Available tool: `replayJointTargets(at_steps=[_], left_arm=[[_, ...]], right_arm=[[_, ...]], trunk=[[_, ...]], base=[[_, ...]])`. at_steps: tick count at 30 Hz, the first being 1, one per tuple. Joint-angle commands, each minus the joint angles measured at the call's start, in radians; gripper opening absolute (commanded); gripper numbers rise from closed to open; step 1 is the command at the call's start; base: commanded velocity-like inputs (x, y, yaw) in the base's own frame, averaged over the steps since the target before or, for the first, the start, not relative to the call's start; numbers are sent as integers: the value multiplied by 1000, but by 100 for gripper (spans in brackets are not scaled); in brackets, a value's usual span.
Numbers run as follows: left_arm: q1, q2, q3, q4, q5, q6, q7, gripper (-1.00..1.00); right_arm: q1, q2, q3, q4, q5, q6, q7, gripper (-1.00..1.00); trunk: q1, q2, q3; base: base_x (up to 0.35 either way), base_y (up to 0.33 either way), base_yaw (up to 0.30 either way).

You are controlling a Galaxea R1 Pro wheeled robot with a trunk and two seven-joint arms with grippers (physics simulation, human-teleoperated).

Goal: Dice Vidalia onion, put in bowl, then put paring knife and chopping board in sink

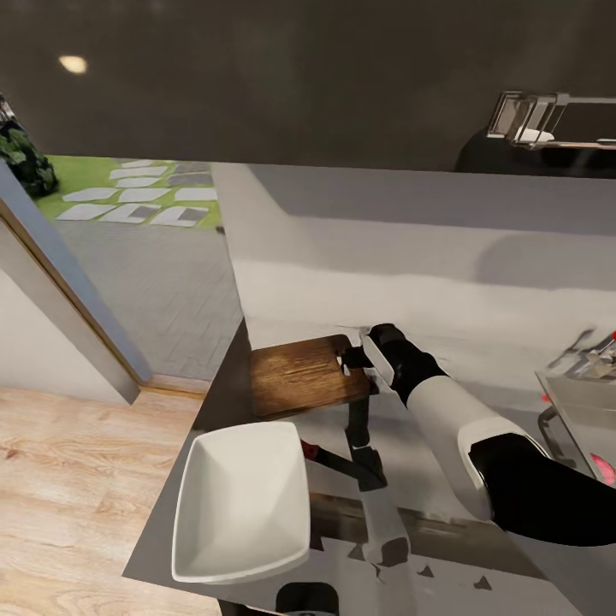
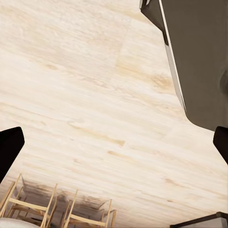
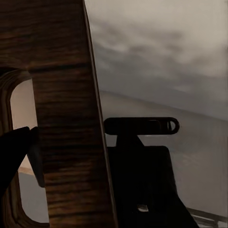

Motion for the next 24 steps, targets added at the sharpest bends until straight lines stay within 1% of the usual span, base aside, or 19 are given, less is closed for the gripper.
replayJointTargets(at_steps=[1,7,24], left_arm=[[-1,0,8,-1,-9,3,2,100],[-1,0,8,-1,-9,3,2,100],[-1,0,8,-1,-9,3,2,100]], right_arm=[[0,-1,9,1,8,5,-10,-100],[0,-1,9,1,8,5,-11,-100],[0,-1,9,1,8,5,-11,-100]], trunk=[[1,-1,-2],[1,-1,0],[1,-1,26]], base=[[0,0,0],[0,0,0],[0,0,0]])
